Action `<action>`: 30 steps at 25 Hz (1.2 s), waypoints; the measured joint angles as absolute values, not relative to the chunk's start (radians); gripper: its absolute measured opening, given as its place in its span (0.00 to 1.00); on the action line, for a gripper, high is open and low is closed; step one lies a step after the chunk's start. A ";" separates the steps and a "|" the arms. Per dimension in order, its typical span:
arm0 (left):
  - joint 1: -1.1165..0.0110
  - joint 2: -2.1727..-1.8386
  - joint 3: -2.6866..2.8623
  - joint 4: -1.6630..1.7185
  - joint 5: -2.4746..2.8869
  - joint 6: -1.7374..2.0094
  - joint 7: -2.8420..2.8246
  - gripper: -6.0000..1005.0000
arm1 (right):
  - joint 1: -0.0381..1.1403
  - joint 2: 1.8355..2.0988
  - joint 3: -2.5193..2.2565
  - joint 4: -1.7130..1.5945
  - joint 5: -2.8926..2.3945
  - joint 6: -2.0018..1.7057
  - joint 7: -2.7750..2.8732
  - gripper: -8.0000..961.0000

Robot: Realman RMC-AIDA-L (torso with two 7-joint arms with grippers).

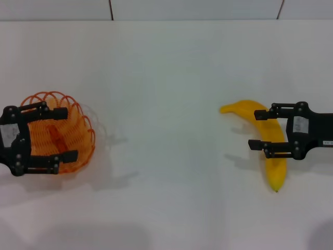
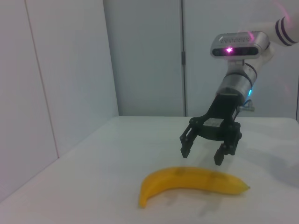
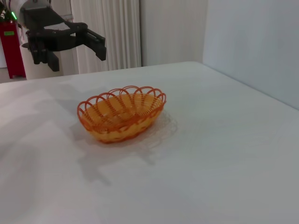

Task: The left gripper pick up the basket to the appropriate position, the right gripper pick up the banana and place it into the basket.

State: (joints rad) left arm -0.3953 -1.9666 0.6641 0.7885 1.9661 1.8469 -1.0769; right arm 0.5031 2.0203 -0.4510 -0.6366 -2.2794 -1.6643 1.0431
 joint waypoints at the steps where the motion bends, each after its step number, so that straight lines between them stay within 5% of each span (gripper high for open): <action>1: -0.395 -1.967 0.664 0.789 1.966 1.847 -1.077 0.88 | 0.503 2.020 -0.451 -0.637 -2.279 -1.664 1.043 0.76; 18: -0.424 -1.991 0.461 0.791 1.951 1.847 -1.102 0.88 | 0.505 2.020 -0.451 -0.630 -2.279 -1.664 1.032 0.76; 30: -0.521 -1.971 0.380 0.908 2.026 1.647 -1.496 0.88 | 0.514 2.020 -0.451 -0.627 -2.279 -1.661 1.031 0.76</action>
